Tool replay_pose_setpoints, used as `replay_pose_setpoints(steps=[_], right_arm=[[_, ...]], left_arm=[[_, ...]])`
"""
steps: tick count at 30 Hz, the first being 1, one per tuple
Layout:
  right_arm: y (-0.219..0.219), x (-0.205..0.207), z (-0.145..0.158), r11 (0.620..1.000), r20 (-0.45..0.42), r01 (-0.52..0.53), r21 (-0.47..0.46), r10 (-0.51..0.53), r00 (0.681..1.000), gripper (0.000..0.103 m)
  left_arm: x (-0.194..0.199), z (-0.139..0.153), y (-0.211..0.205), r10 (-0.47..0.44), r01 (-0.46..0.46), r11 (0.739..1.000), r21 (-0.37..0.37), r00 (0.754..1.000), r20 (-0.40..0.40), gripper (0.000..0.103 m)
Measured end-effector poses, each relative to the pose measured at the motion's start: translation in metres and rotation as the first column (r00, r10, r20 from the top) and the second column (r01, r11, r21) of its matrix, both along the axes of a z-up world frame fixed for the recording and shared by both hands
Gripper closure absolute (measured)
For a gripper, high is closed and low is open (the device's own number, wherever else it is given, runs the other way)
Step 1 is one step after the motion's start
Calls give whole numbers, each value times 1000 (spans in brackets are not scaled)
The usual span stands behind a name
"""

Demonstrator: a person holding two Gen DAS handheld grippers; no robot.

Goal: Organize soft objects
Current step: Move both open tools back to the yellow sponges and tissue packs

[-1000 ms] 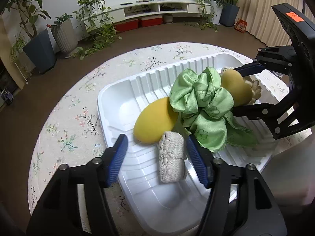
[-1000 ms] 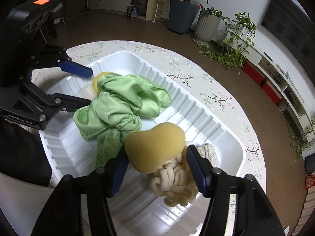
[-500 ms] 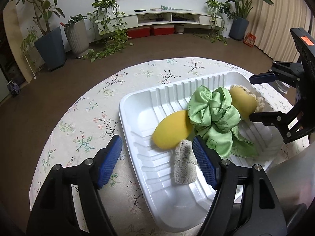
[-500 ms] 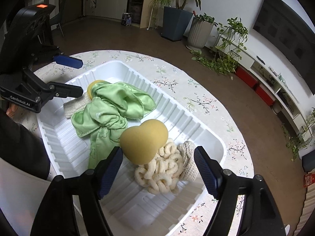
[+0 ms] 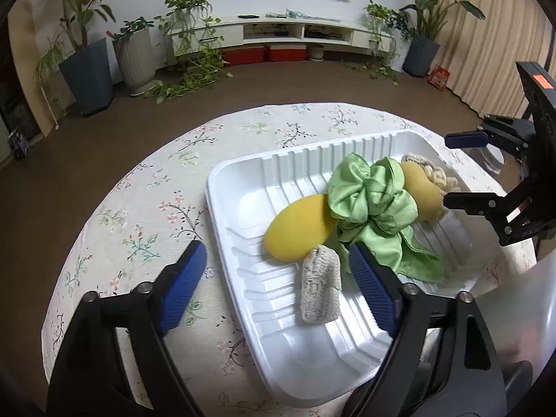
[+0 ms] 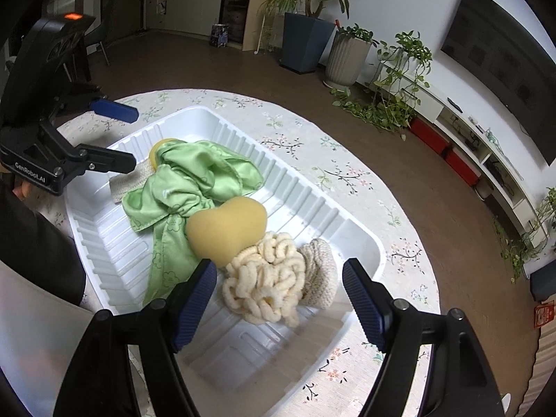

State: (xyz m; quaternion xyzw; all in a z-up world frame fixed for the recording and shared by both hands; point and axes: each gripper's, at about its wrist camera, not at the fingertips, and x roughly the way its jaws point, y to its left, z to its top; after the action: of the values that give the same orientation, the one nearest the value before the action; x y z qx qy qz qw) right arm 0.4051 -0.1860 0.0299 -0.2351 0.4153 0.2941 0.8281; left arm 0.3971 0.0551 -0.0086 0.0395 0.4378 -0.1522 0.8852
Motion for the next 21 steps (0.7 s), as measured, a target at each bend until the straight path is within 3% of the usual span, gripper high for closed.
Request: replay_pose_setpoints(steps=[3,6,11,21], right_arm=[[-6,4,6,999,-3,20,34,-19,1000,25],[-15,5,14,997,1,47,62,-47,999,17],[-38,1,28,987,4,120,105,-121,993,12],[-119,-40,56,907,-9,345,244,-353,936,6]], left_arm=[[-2,6,8,31,-30,999,-24,999,16,14],[-8,16,20,74,-72,996,-56,996,41,5],[-29,37,39,151,-141,984,-106,984,99,4],[-110,54,73,261,-240,960,-146,954,147,4]])
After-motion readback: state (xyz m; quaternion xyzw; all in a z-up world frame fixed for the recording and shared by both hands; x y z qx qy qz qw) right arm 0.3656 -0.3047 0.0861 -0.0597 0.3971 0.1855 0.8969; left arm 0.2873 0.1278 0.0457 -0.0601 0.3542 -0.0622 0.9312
